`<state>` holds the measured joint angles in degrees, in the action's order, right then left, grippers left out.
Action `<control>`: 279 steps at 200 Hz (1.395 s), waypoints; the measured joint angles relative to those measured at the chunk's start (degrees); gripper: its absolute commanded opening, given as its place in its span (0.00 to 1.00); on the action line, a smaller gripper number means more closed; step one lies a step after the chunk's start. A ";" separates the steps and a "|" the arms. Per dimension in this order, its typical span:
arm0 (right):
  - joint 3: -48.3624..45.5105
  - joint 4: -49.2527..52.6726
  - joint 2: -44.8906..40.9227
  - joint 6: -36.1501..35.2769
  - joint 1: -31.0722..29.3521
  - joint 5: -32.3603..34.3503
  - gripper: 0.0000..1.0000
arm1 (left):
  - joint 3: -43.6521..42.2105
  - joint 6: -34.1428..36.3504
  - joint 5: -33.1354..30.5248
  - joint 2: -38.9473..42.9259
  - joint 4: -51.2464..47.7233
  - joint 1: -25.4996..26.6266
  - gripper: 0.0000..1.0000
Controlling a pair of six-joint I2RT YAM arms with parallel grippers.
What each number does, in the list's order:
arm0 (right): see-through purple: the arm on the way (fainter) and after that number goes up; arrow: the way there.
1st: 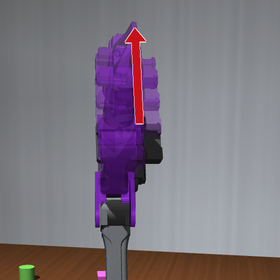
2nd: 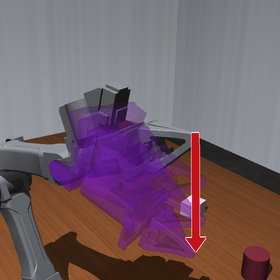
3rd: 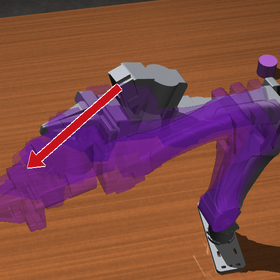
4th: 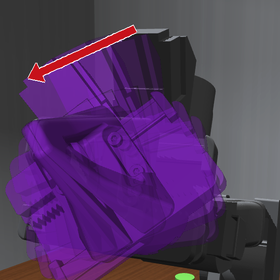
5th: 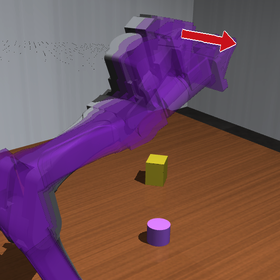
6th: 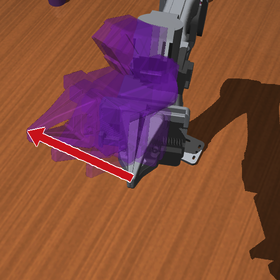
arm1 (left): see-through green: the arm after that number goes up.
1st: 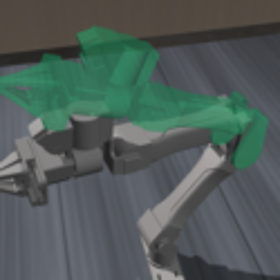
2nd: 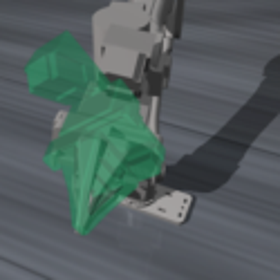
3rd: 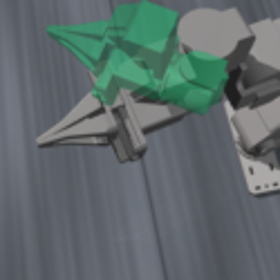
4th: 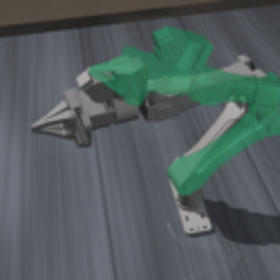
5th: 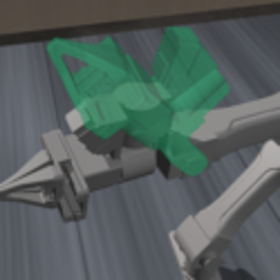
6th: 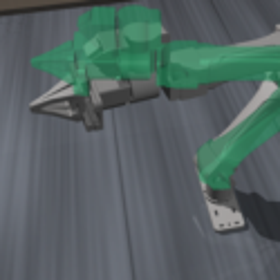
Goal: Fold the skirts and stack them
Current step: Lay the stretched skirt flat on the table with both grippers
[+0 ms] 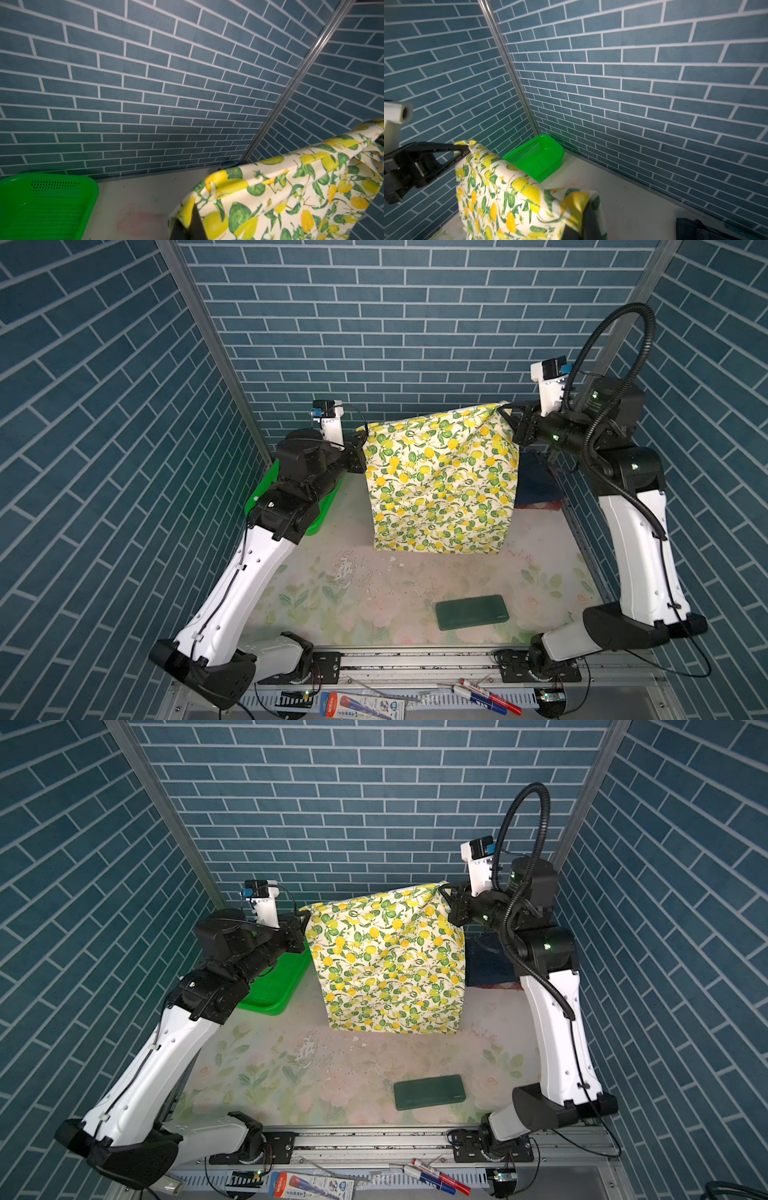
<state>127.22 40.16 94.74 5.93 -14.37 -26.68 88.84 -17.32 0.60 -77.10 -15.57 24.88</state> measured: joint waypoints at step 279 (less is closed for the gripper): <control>-30.56 -22.05 22.10 -11.56 -3.80 -0.13 0.00 | -23.28 -6.36 -6.19 -30.12 41.18 -6.23 0.33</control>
<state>96.66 18.11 116.84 -5.63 -18.17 -26.81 65.56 -23.68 -5.58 -107.22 25.61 18.65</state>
